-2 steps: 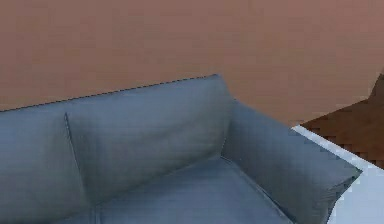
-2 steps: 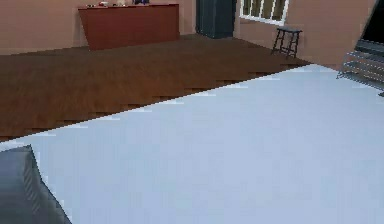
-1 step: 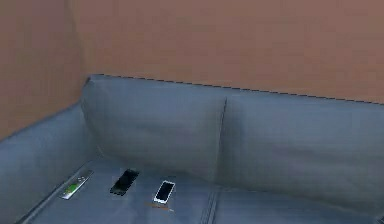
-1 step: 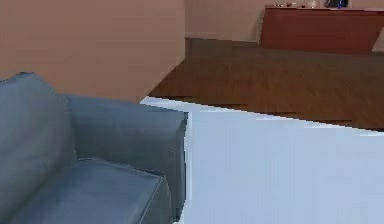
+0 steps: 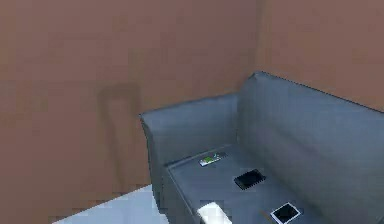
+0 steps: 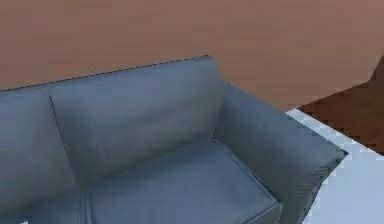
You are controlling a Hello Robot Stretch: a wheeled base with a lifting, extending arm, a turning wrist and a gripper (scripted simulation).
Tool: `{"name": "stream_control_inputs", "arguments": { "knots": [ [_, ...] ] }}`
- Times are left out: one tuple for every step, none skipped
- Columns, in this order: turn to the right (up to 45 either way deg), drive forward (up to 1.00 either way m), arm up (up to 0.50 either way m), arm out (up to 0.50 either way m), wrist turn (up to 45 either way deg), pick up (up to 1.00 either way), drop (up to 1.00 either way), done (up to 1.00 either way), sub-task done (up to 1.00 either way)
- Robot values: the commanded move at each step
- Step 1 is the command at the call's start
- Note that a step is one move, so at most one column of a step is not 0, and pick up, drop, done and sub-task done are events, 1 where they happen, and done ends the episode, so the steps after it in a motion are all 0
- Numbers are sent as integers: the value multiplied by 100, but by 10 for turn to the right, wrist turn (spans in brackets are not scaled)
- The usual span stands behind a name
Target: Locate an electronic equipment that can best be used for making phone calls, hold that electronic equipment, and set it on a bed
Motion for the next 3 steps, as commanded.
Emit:
{"name": "stream_control_inputs", "arguments": {
  "knots": [
    [-450, 0, 0, 0, 0, 0, 0, 0, 0],
    [-90, 0, 0, 0, 0, 0, 0, 0, 0],
    [0, 0, 50, 0, 0, 0, 0, 0, 0]
  ]
}}
